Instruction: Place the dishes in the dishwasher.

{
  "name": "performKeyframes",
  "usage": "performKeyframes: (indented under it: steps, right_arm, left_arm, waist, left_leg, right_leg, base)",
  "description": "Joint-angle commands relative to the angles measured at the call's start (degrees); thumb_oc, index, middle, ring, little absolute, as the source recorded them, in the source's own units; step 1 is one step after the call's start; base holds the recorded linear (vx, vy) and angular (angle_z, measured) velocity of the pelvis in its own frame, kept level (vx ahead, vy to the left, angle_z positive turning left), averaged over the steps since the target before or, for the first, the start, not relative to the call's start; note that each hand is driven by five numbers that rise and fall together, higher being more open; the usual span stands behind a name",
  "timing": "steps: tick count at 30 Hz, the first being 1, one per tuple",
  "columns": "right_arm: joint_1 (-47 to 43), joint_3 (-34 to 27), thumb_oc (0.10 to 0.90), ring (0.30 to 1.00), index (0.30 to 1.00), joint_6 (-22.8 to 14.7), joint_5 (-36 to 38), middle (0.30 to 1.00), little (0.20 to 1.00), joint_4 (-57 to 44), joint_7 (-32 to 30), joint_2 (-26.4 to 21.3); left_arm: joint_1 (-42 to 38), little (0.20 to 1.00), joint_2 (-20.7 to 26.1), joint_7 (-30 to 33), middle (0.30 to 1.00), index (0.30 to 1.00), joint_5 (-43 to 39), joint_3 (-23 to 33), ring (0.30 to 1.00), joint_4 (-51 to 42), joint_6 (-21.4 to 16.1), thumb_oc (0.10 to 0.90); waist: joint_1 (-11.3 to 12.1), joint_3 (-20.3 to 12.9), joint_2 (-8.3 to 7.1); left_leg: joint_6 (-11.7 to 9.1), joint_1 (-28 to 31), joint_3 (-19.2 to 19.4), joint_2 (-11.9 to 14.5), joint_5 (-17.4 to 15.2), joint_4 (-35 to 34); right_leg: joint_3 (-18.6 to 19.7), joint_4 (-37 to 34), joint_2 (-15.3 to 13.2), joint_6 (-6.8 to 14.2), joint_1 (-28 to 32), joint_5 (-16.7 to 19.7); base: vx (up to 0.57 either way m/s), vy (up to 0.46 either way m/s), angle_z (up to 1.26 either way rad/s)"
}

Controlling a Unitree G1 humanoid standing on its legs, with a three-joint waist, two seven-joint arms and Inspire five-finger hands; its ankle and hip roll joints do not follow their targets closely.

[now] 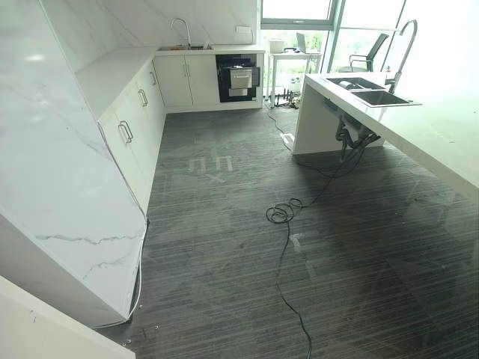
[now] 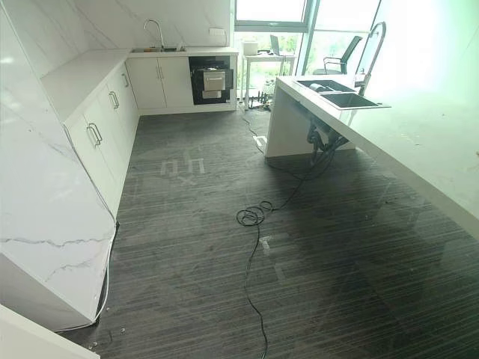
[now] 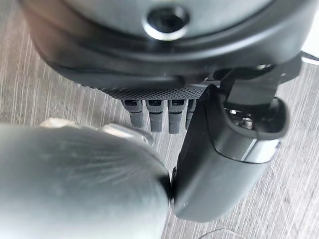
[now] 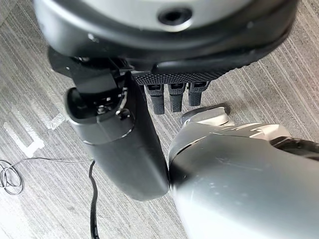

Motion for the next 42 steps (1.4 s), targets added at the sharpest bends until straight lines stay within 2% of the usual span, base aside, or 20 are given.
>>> performKeyframes:
  steps: [1, 20, 25, 29, 30, 32, 34, 35, 37, 39, 42]
  right_arm:
    - [0.42, 3.06, 0.800, 0.900, 0.900, 0.26, -3.09, 0.900, 0.900, 0.96, 1.44, -0.07]
    - [0.44, 3.40, 0.800, 0.900, 0.900, -1.56, -3.26, 0.900, 0.900, 0.71, 0.77, 0.15]
    - [0.27, 3.57, 0.800, 0.900, 0.900, -3.57, -2.62, 0.900, 0.900, 0.13, -0.49, 0.07]
    - [-0.93, 3.35, 0.800, 0.900, 0.900, -5.74, -1.03, 0.900, 0.900, -2.11, -2.05, -0.98]
    - [-2.16, 3.66, 0.800, 0.900, 0.900, -8.26, 0.70, 0.900, 0.900, -5.73, -3.77, -2.11]
    - [-2.62, 4.02, 0.800, 0.900, 0.900, -8.56, 3.42, 0.900, 0.900, -11.22, -5.74, -2.31]
    - [-1.95, 4.91, 0.800, 0.900, 0.900, -9.61, 6.48, 0.900, 0.900, -24.46, -10.09, -3.01]
    - [-0.78, 4.75, 0.800, 0.900, 0.900, -9.42, 6.62, 0.900, 0.900, -33.44, -12.69, -3.45]
    - [0.23, 4.15, 0.800, 0.900, 0.900, -10.26, 7.36, 0.900, 0.900, -38.85, -13.88, -3.58]
    - [2.13, 2.09, 0.800, 0.900, 0.900, -11.58, 6.06, 0.900, 0.900, -47.44, -15.49, -2.62]
    - [4.00, 0.37, 0.800, 0.900, 0.900, -14.10, 4.76, 0.900, 0.900, -54.34, -14.85, -1.12]
  left_arm:
    - [-0.73, 0.900, -1.06, -1.49, 0.900, 0.900, 2.96, -0.27, 0.900, 0.98, 1.31, 0.800]
    - [-0.57, 0.900, -1.13, 1.22, 0.900, 0.900, 1.49, 0.31, 0.900, 1.13, 1.04, 0.800]
    - [-0.88, 0.900, -1.21, 1.51, 0.900, 0.900, 1.17, 0.47, 0.900, 0.81, -1.43, 0.800]
    - [-2.16, 0.900, -0.71, 1.42, 0.900, 0.900, -4.38, 1.03, 0.900, -1.28, -5.36, 0.800]
    - [-3.35, 0.900, -0.37, 3.55, 0.900, 0.900, -13.14, 2.61, 0.900, -5.27, -9.78, 0.800]
    - [-3.31, 0.900, 0.07, 4.96, 0.900, 0.900, -12.78, 3.09, 0.900, -10.29, -11.58, 0.800]
    - [-3.20, 0.900, 1.09, 8.73, 0.900, 0.900, -12.61, 3.10, 0.900, -20.81, -15.24, 0.800]
    - [-2.71, 0.900, 1.57, 9.86, 0.900, 0.900, -13.43, 3.70, 0.900, -27.56, -15.74, 0.800]
    - [-2.08, 0.900, 1.76, 10.05, 0.900, 0.900, -13.80, 4.40, 0.900, -31.78, -16.55, 0.800]
    - [-0.63, 0.900, 1.96, 11.19, 0.900, 0.900, -14.24, 5.90, 0.900, -40.33, -17.28, 0.800]
    - [1.02, 0.900, 1.94, 11.14, 0.900, 0.900, -14.80, 6.80, 0.900, -48.55, -18.77, 0.800]
  waist:
    - [-0.62, 0.95, 1.31]
    - [-0.80, 1.08, 1.55]
    - [-0.81, 1.19, 1.55]
    - [-0.86, 1.20, 1.74]
    - [-0.61, 1.45, 1.93]
    - [-0.45, 1.74, 2.00]
    - [-0.69, 2.34, 2.32]
    - [-1.00, 2.67, 2.45]
    - [-1.19, 2.81, 2.55]
    - [-1.71, 3.10, 2.66]
    - [-2.16, 3.33, 2.67]
  left_leg:
    - [-4.20, 2.78, 4.02, 3.46, -7.71, 0.52]
    - [-4.34, 2.91, 3.97, 3.50, -7.59, 0.52]
    - [-4.40, 3.02, 3.77, 3.50, -7.54, 0.52]
    - [-4.46, 3.17, 3.45, 3.41, -7.53, 0.52]
    - [-4.52, 3.19, 3.11, 3.35, -7.46, 0.52]
    - [-4.62, 2.98, 2.96, 3.34, -7.17, 0.52]
    - [-4.79, 2.61, 2.56, 3.22, -6.75, 0.52]
    - [-4.84, 2.61, 2.44, 3.18, -6.61, 0.52]
    - [-4.82, 2.64, 2.35, 3.10, -6.53, 0.52]
    - [-4.74, 2.77, 2.11, 2.91, -6.36, 0.52]
    - [-4.68, 2.96, 2.08, 3.07, -6.15, 0.52]
  right_leg:
    - [-2.74, -5.66, -1.11, 6.36, 3.31, 0.41]
    - [-2.75, -5.66, -0.42, 6.05, 3.49, 0.15]
    - [-2.60, -5.66, -0.30, 5.95, 3.61, 0.14]
    - [-2.47, -5.66, -0.10, 5.77, 3.87, -0.02]
    - [-2.49, -5.66, -0.12, 5.69, 3.97, -0.10]
    - [-2.44, -5.66, -0.10, 5.59, 3.80, 0.13]
    - [-2.27, -5.66, 0.04, 5.37, 3.47, 0.34]
    - [-2.16, -5.66, 0.14, 5.27, 3.47, 0.40]
    - [-2.06, -5.66, 0.25, 5.20, 3.50, 0.43]
    - [-1.54, -5.66, 0.61, 5.08, 3.57, 0.50]
    - [-1.27, -5.66, 0.91, 4.87, 3.69, 0.44]
  base:
    - [0.00, 0.000, 0.00]
    - [0.00, -0.001, 0.00]
    - [0.00, 0.000, 0.00]
    - [0.00, -0.008, 0.00]
    - [0.00, -0.031, 0.02]
    - [-0.02, -0.033, 0.03]
    - [-0.06, -0.043, 0.04]
    - [-0.04, -0.036, 0.06]
    - [-0.01, -0.032, 0.05]
    - [0.01, -0.052, 0.05]
    - [0.05, -0.085, 0.06]
